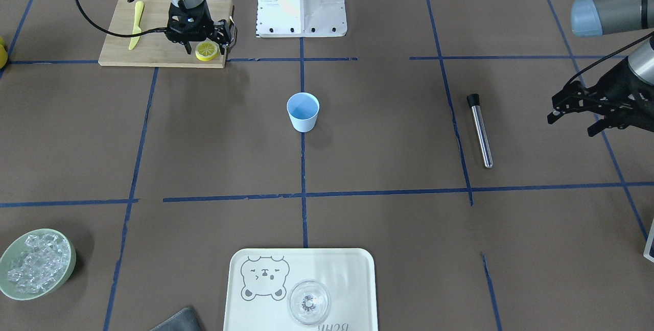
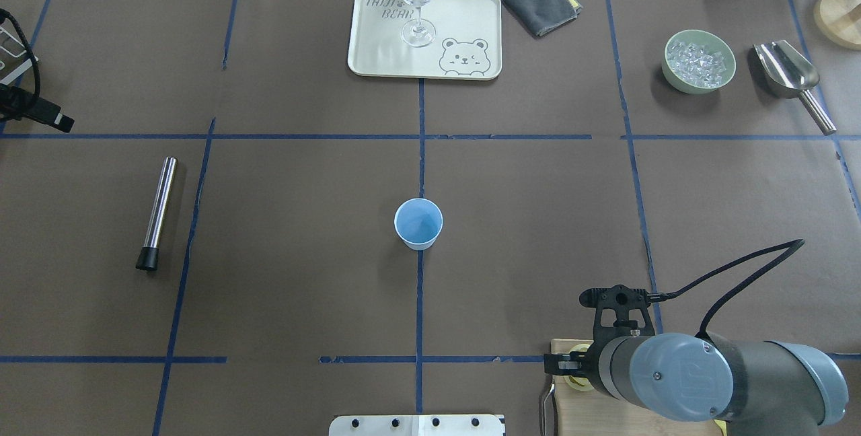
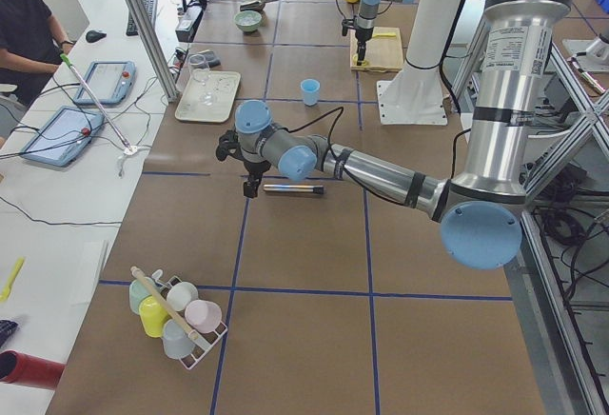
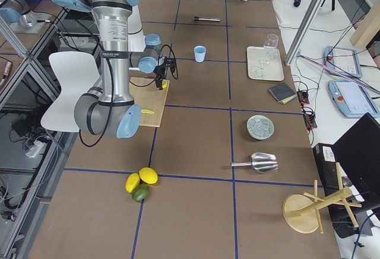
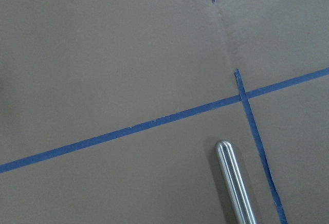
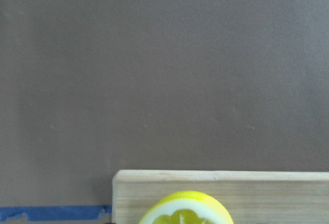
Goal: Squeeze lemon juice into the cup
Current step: 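Grasp the lemon slice with the right gripper and lift it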
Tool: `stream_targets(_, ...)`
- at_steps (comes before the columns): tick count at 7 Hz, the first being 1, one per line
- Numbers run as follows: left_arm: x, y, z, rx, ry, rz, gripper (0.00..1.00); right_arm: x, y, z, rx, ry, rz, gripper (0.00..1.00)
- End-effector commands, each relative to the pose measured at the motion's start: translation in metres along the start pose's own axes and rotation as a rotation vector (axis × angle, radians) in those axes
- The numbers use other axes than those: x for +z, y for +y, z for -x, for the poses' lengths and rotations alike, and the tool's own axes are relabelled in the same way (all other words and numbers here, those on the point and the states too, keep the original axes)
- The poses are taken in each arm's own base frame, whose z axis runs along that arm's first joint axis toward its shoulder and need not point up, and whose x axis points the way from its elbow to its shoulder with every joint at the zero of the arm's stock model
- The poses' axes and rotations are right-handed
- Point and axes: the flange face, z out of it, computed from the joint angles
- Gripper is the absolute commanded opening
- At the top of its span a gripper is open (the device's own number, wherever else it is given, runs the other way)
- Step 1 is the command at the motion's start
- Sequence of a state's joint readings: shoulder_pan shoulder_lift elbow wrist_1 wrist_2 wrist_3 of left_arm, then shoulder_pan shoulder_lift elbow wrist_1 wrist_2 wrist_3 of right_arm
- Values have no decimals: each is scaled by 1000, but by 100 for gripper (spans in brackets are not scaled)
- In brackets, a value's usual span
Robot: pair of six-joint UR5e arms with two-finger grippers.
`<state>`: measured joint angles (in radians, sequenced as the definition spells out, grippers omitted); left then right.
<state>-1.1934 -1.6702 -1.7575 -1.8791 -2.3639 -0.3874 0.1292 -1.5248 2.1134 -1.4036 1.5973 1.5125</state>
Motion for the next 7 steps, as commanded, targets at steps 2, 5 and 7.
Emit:
stream_targets(2, -1, 0, -1, 1, 1, -2, 100, -3, 0, -1, 2, -3, 8, 47)
stream_targets(5, -1, 0, -1, 1, 1, -3, 100, -14, -2, -1, 5, -22, 7, 33)
stream_targets(7, -2, -1, -2, 2, 1, -4, 100, -23, -1, -2, 5, -34, 14, 33)
